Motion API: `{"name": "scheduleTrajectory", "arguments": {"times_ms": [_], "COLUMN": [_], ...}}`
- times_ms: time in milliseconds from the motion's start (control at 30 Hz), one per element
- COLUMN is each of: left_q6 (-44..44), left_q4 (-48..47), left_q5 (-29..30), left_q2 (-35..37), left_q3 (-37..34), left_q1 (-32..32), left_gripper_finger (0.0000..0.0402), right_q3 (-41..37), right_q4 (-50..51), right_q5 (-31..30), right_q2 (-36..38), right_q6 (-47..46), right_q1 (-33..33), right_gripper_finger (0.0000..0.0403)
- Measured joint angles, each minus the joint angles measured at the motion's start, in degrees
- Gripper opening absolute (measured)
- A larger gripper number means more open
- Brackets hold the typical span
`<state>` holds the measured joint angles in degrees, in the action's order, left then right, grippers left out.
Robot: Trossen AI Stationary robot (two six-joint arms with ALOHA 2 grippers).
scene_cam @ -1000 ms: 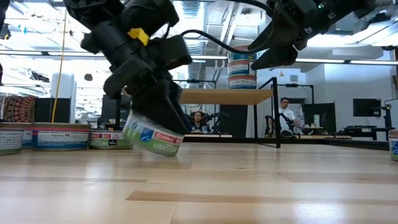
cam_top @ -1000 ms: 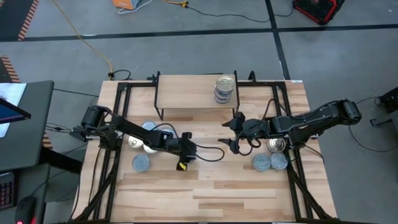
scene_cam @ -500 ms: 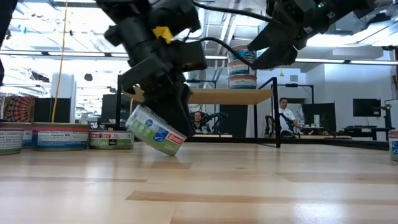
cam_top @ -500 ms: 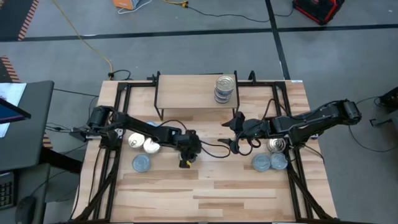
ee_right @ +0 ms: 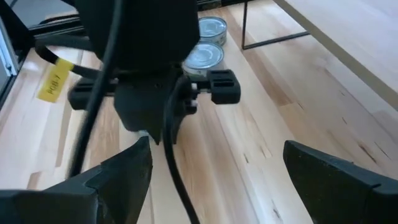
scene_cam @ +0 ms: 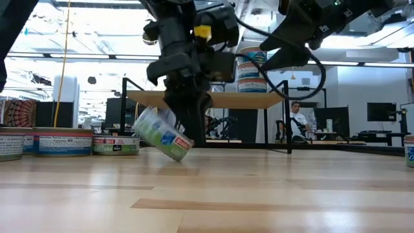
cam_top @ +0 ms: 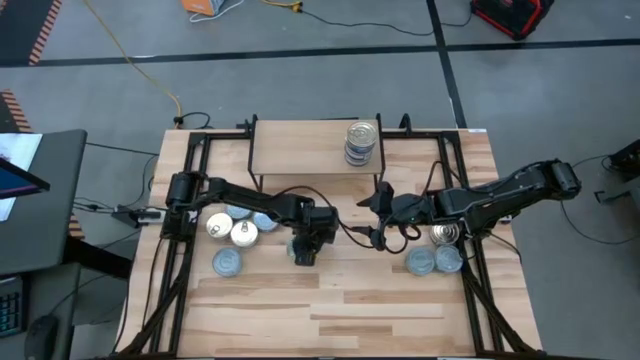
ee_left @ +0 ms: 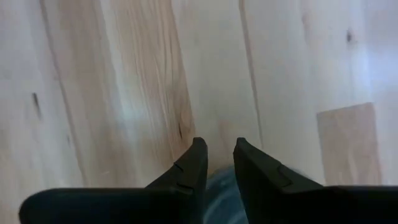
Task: Stack canned seafood by type on shelf
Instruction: Put the green tuna can on the shelf
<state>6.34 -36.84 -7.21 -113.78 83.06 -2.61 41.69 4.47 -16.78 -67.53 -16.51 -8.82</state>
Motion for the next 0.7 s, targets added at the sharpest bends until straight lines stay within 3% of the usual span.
{"name": "scheduleTrajectory", "arguments": {"times_ms": [467, 700], "left_q6": [2.89, 3.45], "left_q4": [-6.65, -10.23], "left_q5": [-0.04, 4.65], "left_q2": [0.13, 0.75], "left_q3": [6.85, 5.59], "left_q1": [-0.39, -6.99], "left_gripper_finger": [0.0071, 0.0071], "right_q3": [0.0, 0.0], "right_q4": [12.76, 13.39], "right_q5": [-0.48, -5.02], "right_q2": [13.24, 14.19], "right_q6": [-5.97, -5.99], "right_q1": [-2.55, -6.58], "right_gripper_finger": [0.0382, 0.0382]}}
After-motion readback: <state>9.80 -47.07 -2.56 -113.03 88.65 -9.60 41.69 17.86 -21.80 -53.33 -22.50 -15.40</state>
